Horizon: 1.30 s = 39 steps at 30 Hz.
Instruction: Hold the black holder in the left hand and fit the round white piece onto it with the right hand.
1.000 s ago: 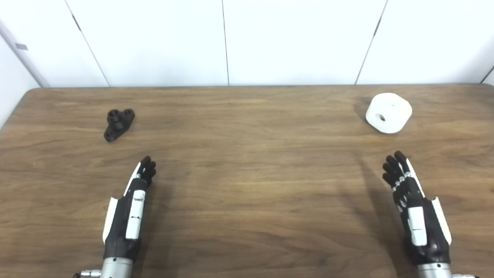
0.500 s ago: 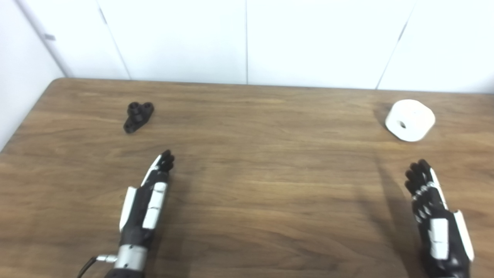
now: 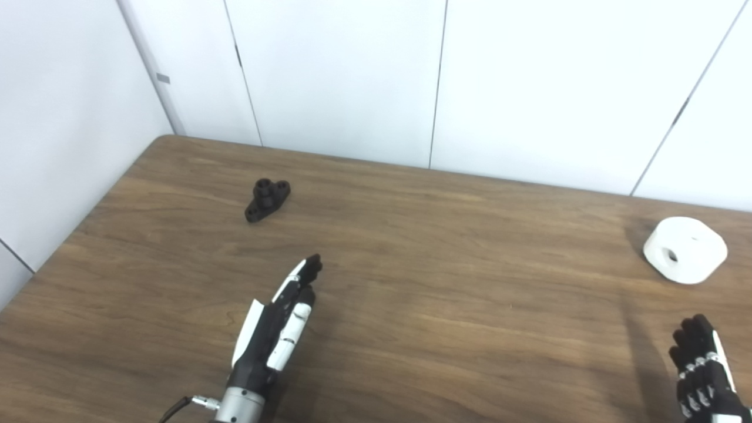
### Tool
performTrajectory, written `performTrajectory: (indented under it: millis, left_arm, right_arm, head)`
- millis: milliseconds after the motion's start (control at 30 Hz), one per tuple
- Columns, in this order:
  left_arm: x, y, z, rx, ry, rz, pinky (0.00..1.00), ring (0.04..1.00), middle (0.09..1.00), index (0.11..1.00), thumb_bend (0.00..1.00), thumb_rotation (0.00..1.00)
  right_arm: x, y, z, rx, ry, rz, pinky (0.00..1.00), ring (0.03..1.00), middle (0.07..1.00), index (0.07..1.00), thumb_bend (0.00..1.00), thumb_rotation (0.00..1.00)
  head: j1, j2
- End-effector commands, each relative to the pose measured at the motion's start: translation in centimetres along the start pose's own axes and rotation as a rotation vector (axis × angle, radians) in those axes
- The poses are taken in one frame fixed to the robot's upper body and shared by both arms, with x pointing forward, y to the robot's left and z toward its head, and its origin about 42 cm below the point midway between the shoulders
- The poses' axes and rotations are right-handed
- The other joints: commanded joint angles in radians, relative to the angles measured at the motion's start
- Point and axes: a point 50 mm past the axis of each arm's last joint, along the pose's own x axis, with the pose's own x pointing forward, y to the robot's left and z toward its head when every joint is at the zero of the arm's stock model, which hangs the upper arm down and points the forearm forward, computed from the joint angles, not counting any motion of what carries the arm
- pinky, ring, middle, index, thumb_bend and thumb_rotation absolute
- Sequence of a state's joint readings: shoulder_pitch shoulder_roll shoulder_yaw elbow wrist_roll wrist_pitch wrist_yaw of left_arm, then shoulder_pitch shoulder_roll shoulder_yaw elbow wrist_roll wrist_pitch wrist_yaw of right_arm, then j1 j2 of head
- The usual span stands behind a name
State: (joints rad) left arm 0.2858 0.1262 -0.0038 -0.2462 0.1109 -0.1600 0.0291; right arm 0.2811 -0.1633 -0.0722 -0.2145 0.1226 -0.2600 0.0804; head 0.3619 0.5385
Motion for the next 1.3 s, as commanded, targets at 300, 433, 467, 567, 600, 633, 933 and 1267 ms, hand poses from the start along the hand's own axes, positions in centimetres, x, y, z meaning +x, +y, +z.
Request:
performTrajectory:
  millis: [300, 433, 467, 567, 600, 633, 933, 1267]
  left_arm:
    - [-0.3, -2.5, -1.0, -0.040, 0.023, -0.005, 0.97, 0.964, 0.946, 0.964, 0.52, 0.98]
    - [-0.6, -2.4, -0.9, -0.011, 0.013, -0.022, 1.00, 0.980, 0.950, 0.969, 0.51, 0.98]
    - [-0.6, -2.3, -0.9, -0.008, 0.011, -0.025, 0.99, 0.981, 0.955, 0.970, 0.51, 0.96]
    - [-0.8, -2.1, -0.7, 0.003, 0.013, -0.016, 0.97, 0.974, 0.957, 0.972, 0.47, 0.91]
    - [-0.9, -2.1, -0.6, 0.003, 0.016, -0.008, 0.97, 0.973, 0.956, 0.972, 0.47, 0.89]
    - [-1.0, -2.1, -0.4, 0.003, 0.019, -0.001, 0.98, 0.973, 0.955, 0.973, 0.46, 0.87]
    - [-0.1, -0.3, 3.4, 0.126, -0.040, -0.009, 0.97, 0.967, 0.958, 0.964, 0.36, 0.78]
    - [3.0, 1.6, 6.8, 0.246, -0.058, 0.081, 0.89, 0.934, 0.946, 0.946, 0.45, 0.52]
  right_arm:
    - [-0.7, -1.4, -2.4, -0.039, 0.058, -0.028, 0.89, 0.921, 0.939, 0.941, 0.60, 1.00]
    - [-0.8, -1.2, -2.2, -0.043, 0.060, -0.029, 0.89, 0.912, 0.935, 0.939, 0.60, 1.00]
    - [-0.8, -1.1, -2.2, -0.042, 0.058, -0.028, 0.88, 0.908, 0.929, 0.933, 0.61, 1.00]
    - [-0.9, -0.9, -2.1, -0.039, 0.061, -0.034, 0.86, 0.903, 0.923, 0.922, 0.62, 1.00]
    - [-0.9, -0.9, -2.1, -0.037, 0.057, -0.033, 0.86, 0.902, 0.924, 0.924, 0.62, 1.00]
    - [-0.9, -0.9, -2.1, -0.034, 0.054, -0.030, 0.85, 0.902, 0.923, 0.923, 0.62, 1.00]
    - [-1.0, -0.5, -2.3, -0.038, 0.058, -0.034, 0.83, 0.909, 0.928, 0.928, 0.66, 1.00]
    - [-0.8, -0.4, -2.8, -0.075, 0.044, -0.044, 0.84, 0.910, 0.926, 0.935, 0.61, 1.00]
  head:
    - [0.026, -0.017]
    - [0.019, -0.015]
    - [0.017, -0.016]
    - [0.009, -0.017]
    - [0.005, -0.016]
    - [0.004, -0.015]
    - [-0.007, -0.013]
    - [-0.019, -0.017]
